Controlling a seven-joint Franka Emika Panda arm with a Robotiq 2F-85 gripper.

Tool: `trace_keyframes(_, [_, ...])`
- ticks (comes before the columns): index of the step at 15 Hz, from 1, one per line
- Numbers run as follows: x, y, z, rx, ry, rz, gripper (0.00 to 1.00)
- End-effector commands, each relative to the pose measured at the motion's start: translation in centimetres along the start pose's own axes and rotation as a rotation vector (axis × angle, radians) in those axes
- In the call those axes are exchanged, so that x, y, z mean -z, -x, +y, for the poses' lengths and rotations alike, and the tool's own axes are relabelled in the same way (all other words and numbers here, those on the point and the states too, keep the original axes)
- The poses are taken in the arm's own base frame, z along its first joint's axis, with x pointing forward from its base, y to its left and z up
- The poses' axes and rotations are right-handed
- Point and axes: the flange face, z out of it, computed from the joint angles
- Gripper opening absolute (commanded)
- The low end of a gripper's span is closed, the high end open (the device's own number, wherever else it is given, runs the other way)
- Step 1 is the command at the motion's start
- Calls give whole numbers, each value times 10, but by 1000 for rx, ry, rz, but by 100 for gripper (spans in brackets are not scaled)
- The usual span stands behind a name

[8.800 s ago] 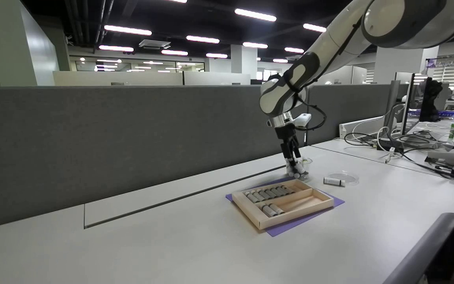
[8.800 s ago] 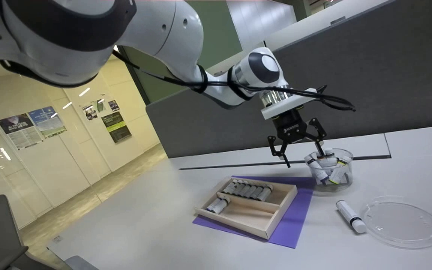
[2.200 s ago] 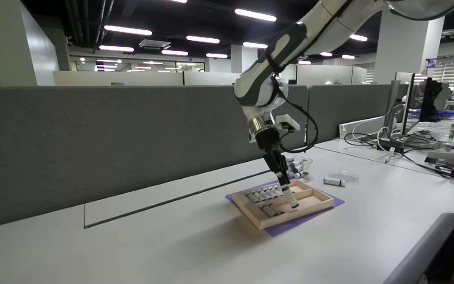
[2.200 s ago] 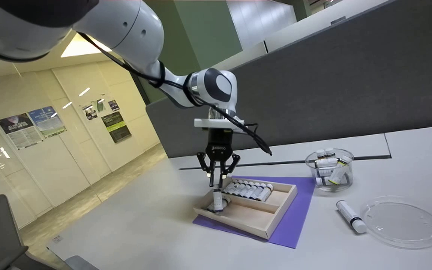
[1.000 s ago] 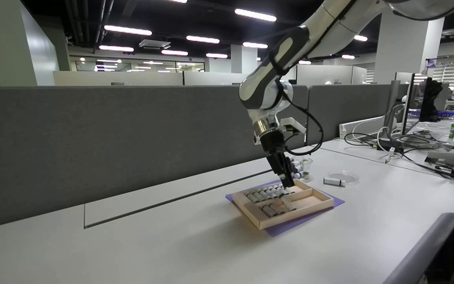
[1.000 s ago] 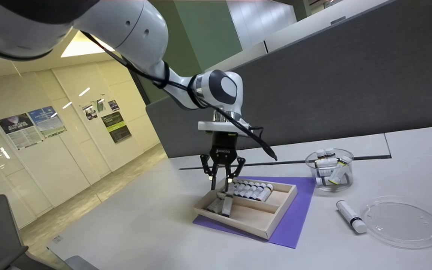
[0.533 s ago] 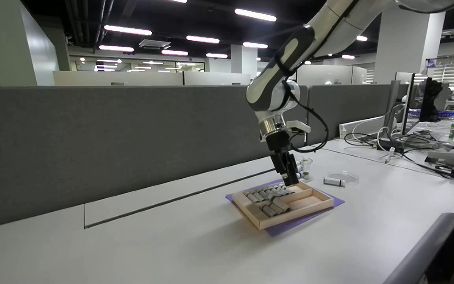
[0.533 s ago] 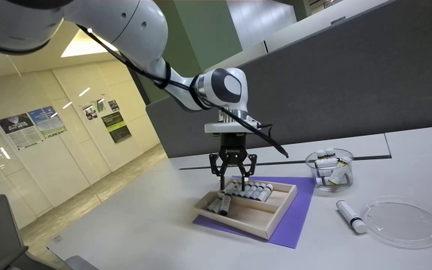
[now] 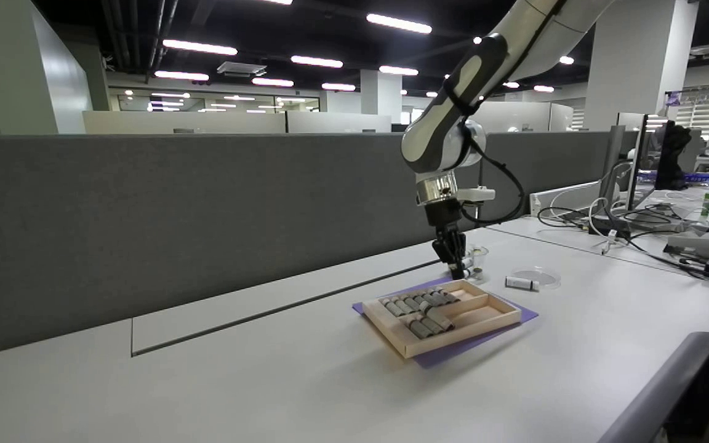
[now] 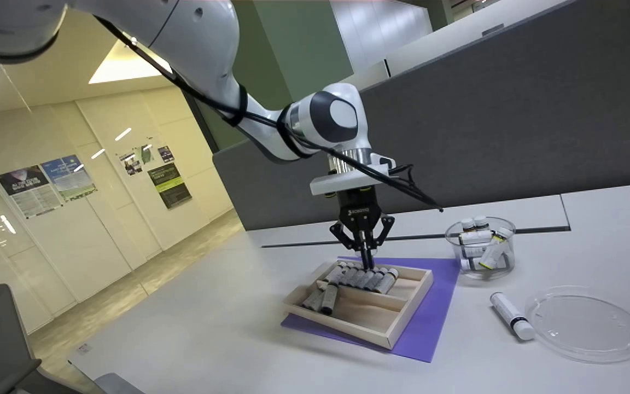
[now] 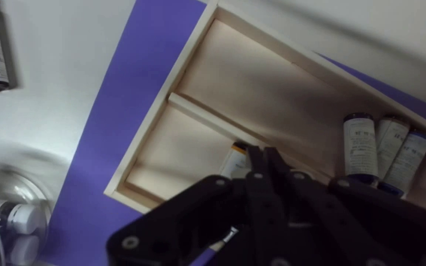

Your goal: Remove one bottle from the container on the right and place it on the bottom right side of the tray

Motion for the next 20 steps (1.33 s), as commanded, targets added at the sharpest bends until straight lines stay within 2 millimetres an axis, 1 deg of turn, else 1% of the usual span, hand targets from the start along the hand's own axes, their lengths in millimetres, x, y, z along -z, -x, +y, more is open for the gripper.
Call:
trace_keyframes(1, [12, -6, -13, -42, 52, 41, 0])
trace_keyframes(6, [12, -25, -44, -12, 94, 39, 0])
trace_keyframes(11, [7, -33, -71, 21, 111, 24, 0])
trace_keyframes(15, [1, -39, -84, 44, 104, 11, 0])
trace_keyframes(20, [-7, -45, -91, 58, 108, -13, 0])
